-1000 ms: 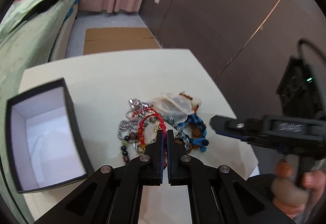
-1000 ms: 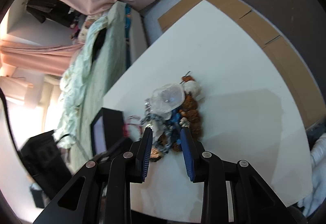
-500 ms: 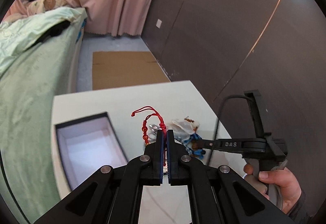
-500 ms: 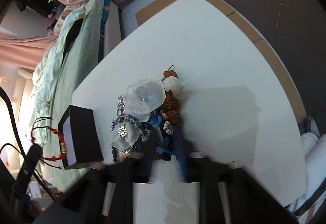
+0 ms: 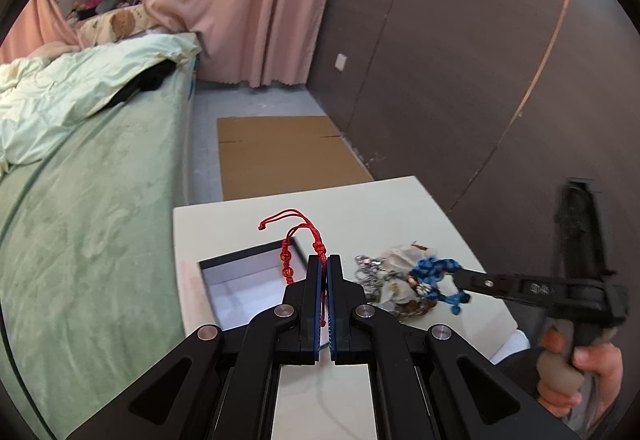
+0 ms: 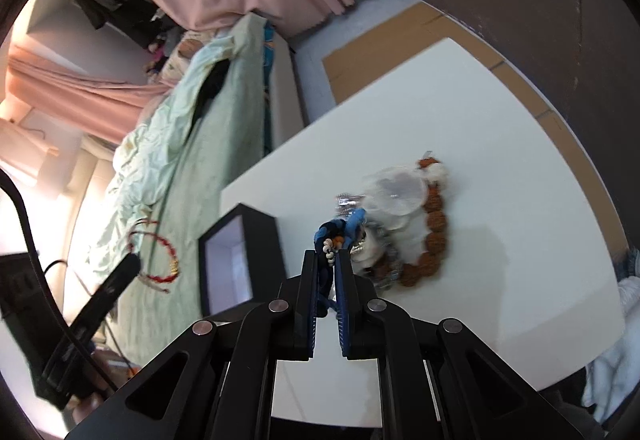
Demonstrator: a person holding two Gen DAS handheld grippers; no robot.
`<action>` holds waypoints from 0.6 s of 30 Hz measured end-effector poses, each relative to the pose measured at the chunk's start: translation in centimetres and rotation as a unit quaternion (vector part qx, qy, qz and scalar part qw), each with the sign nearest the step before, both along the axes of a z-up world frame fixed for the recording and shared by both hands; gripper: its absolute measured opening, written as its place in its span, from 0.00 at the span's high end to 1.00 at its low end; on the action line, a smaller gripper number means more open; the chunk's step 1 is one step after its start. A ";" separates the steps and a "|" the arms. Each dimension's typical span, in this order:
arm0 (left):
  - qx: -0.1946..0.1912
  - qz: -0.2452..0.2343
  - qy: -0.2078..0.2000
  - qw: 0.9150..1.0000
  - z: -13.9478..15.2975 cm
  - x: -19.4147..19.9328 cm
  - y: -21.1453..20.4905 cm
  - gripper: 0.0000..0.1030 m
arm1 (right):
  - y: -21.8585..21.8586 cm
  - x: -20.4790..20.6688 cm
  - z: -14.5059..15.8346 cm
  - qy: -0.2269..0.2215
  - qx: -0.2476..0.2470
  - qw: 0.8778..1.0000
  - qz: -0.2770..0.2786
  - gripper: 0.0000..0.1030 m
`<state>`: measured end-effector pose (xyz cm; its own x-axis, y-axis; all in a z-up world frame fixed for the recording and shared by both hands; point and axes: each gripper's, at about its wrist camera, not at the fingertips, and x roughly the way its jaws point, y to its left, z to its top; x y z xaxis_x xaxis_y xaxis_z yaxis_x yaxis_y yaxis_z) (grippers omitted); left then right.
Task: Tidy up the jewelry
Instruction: 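Lower the red bracelet into the black box with left while right carries blue beads there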
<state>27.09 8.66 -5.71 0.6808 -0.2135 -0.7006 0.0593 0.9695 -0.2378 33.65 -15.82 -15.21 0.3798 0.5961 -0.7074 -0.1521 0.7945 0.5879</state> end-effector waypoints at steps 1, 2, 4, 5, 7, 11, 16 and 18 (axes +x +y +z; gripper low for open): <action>0.000 0.006 0.007 1.000 -0.1 0.3 0.4 0.98 | 0.4 -0.3 0.3 -0.004 -0.002 1.000 0.004 0.90; 0.000 0.010 0.012 1.000 -0.2 0.5 0.7 0.98 | 0.8 -0.5 0.5 -0.007 -0.002 1.000 0.008 0.90; 0.000 0.012 0.019 1.000 -0.3 0.8 1.2 0.98 | 1.9 -0.9 0.9 -0.013 -0.002 1.000 0.017 0.90; 0.001 0.014 0.025 1.000 -0.3 1.0 1.5 0.97 | 2.5 -1.0 1.1 -0.017 -0.002 1.000 0.020 0.90; -0.006 0.012 0.037 0.999 -0.5 1.3 1.8 0.94 | 3.5 -1.3 1.3 -0.025 -0.006 0.999 0.028 0.90; -0.014 0.027 0.037 0.999 -0.4 0.7 2.5 0.44 | 4.9 -1.2 1.5 -0.033 -0.010 0.998 0.043 0.90; -0.003 0.052 0.023 0.998 0.5 -0.7 4.1 0.34 | 6.9 -1.1 2.0 -0.044 -0.009 0.997 0.064 0.90; 0.002 0.061 0.023 0.998 0.6 -1.1 4.7 0.35 | 7.9 -1.0 2.0 -0.039 0.002 0.996 0.079 0.90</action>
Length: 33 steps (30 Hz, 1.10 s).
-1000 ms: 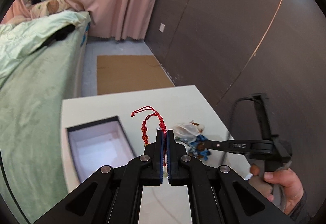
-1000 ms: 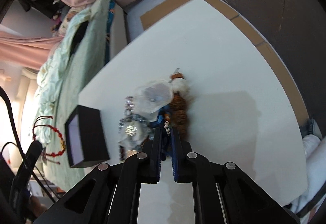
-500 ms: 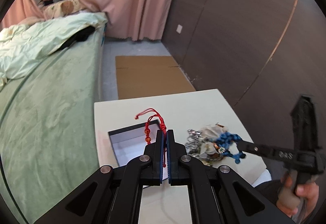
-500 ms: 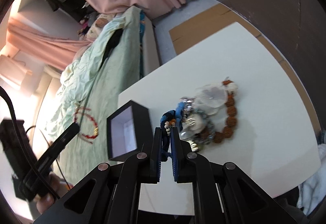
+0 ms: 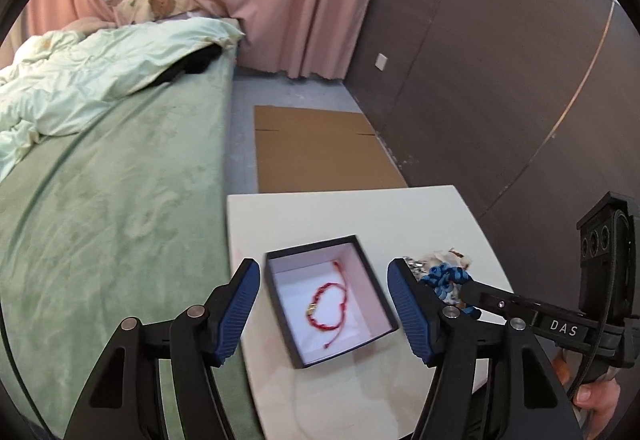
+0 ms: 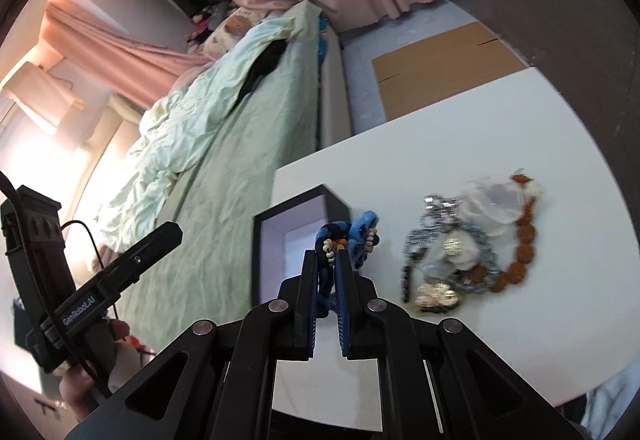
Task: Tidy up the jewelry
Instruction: 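Lower the red bracelet into the black box with left while right carries blue beads there, then grasp the white crystal flower ornament from the pile with the right gripper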
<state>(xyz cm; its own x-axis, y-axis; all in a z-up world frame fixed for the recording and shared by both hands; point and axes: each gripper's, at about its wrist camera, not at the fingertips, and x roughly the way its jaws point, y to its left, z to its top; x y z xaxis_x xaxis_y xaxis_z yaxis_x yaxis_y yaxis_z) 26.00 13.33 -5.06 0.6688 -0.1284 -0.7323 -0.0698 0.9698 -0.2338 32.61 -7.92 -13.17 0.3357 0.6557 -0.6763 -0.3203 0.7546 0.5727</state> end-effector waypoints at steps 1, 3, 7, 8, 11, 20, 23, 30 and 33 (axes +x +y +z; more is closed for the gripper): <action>0.002 0.004 0.000 1.000 0.1 -0.2 0.3 0.35 | 0.6 0.0 0.1 0.002 0.005 1.000 0.008 0.90; 0.005 0.010 0.000 1.000 0.3 -0.7 0.9 0.34 | 1.7 0.1 0.3 0.002 0.012 1.000 0.024 0.90; 0.007 0.023 0.000 1.000 0.6 -1.5 1.9 0.35 | 4.5 1.0 0.7 0.003 0.009 0.998 0.058 0.89; 0.008 0.025 0.000 1.000 0.7 -1.7 2.0 0.34 | 4.9 1.3 0.7 0.005 0.002 0.998 0.061 0.83; 0.010 0.024 -0.003 1.000 1.0 -2.1 2.0 0.33 | 4.4 1.5 0.7 0.002 -0.004 0.999 0.049 0.30; 0.024 0.001 -0.012 1.000 1.3 -1.4 -0.3 0.23 | -2.1 1.7 1.1 -0.012 -0.013 1.000 0.000 0.28; 0.023 -0.010 -0.011 1.000 1.2 -0.7 -1.6 0.23 | -4.6 2.1 0.8 -0.009 -0.022 1.000 -0.019 0.28; 0.028 -0.038 -0.007 0.999 0.9 0.9 -4.8 0.23 | -7.7 3.5 -1.3 0.011 -0.037 0.998 -0.041 0.28; 0.031 -0.048 -0.002 0.998 0.6 1.6 -6.1 0.23 | -7.6 4.4 -2.6 0.019 -0.057 0.997 -0.040 0.28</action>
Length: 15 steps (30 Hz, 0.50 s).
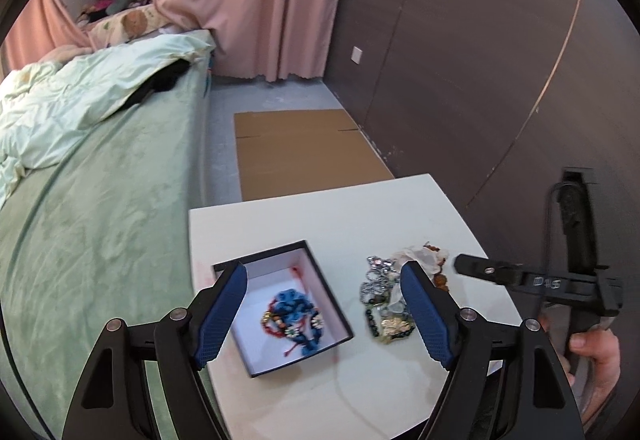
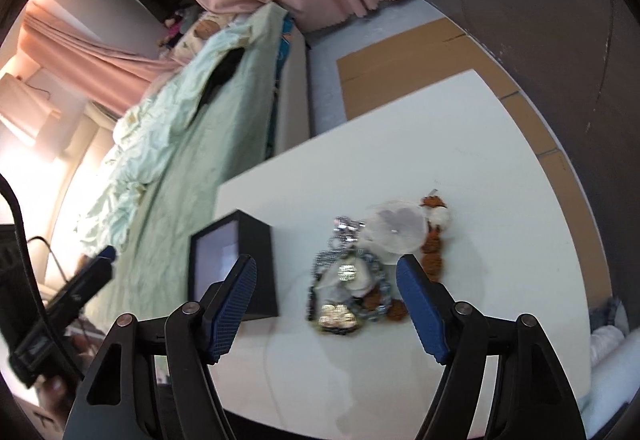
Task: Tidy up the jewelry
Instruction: 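Grasp the white crystal flower ornament from the pile with the right gripper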
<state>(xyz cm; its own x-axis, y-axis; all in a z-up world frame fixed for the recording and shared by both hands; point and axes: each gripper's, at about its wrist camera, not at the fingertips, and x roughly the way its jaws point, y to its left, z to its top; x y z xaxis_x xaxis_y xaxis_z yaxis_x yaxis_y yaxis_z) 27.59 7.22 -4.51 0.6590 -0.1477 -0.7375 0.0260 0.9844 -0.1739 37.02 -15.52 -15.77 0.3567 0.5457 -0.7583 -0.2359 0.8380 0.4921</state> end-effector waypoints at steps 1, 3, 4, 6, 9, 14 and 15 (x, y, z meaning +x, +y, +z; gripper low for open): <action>0.001 -0.002 0.002 1.000 -0.1 0.2 -0.3 0.23 | 0.1 0.2 -0.3 0.001 -0.003 1.000 0.001 0.28; 0.004 -0.005 0.008 1.000 -0.5 0.7 -1.0 0.23 | 0.3 0.8 -1.0 0.003 -0.010 1.000 0.002 0.28; 0.006 -0.007 0.012 1.000 -0.8 1.0 -1.3 0.23 | 0.5 1.3 -1.6 0.005 -0.017 1.000 0.003 0.29; 0.012 -0.008 0.016 1.000 -1.2 1.4 -1.7 0.23 | 0.8 2.1 -2.8 0.015 -0.026 1.000 0.005 0.31; 0.015 -0.007 0.025 1.000 -1.8 2.0 -1.9 0.23 | 1.2 3.6 -4.5 0.038 -0.041 0.998 0.009 0.36; 0.014 -0.001 0.035 0.999 -2.7 2.7 -1.9 0.23 | 2.1 4.5 -5.1 0.031 -0.072 0.997 0.015 0.55; 0.014 -0.001 0.037 0.999 -2.8 2.9 -2.0 0.23 | 2.1 4.6 -5.6 0.042 -0.073 0.996 0.018 0.84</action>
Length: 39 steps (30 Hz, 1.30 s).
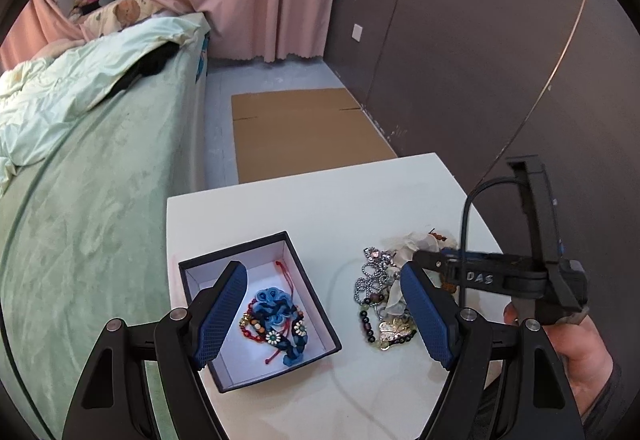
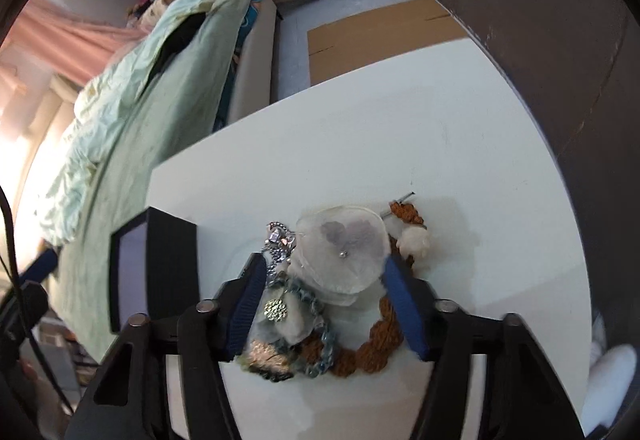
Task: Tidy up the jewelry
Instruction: 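Grasp the white crystal flower ornament from the pile with the right gripper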
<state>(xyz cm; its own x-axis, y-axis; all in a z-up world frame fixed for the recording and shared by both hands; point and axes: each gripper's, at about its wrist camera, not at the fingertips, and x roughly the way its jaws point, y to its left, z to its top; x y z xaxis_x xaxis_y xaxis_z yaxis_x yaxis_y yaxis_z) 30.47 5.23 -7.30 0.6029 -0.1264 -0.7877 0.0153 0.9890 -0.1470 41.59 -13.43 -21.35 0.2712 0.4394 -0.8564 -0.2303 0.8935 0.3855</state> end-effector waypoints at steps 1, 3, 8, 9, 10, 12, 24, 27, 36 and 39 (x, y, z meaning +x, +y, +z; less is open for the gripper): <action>0.003 0.000 0.002 1.000 -0.1 0.2 -0.1 0.23 | -0.1 0.1 -0.7 0.020 0.002 1.000 0.000 0.97; 0.006 -0.003 0.004 1.000 -0.3 0.4 -0.5 0.23 | -0.6 -0.1 -1.1 0.030 0.002 1.000 -0.008 0.97; 0.000 -0.013 0.006 1.000 -0.6 1.0 -1.6 0.23 | -2.6 -1.2 1.7 -0.021 0.042 0.999 -0.020 0.97; -0.001 -0.016 0.006 1.000 -0.7 1.1 -1.9 0.23 | -3.2 -1.4 1.9 -0.023 0.050 0.998 -0.024 0.97; -0.001 -0.019 0.007 1.000 -0.8 1.2 -2.1 0.23 | -3.8 -1.6 1.9 -0.020 0.059 0.998 -0.029 0.97; -0.001 -0.024 0.010 1.000 -1.0 1.5 -2.6 0.23 | -4.4 -1.5 1.6 -0.010 0.069 0.997 -0.034 0.97; -0.008 -0.014 0.011 1.000 -1.5 2.1 -2.3 0.23 | -3.8 -1.2 1.8 -0.018 0.083 0.996 -0.026 0.97; -0.010 -0.016 0.012 1.000 -1.5 2.1 -2.1 0.23 | -3.4 -1.1 1.7 -0.008 0.076 0.997 -0.018 0.87; -0.021 -0.009 0.010 1.000 -1.4 1.9 -0.7 0.23 | -2.1 -0.5 1.5 -0.034 0.038 0.999 -0.010 0.36; -0.021 -0.008 0.011 1.000 -1.6 2.0 -0.6 0.23 | -1.8 -0.2 1.1 -0.031 0.023 0.999 -0.013 0.43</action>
<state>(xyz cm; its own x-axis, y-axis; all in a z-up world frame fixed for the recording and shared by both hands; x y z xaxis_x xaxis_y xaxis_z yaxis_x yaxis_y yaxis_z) 32.43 4.59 -8.86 0.5836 -0.1700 -0.7940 0.0279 0.9814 -0.1897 41.43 -15.19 -20.29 0.3345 0.4698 -0.8170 -0.2324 0.8812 0.4116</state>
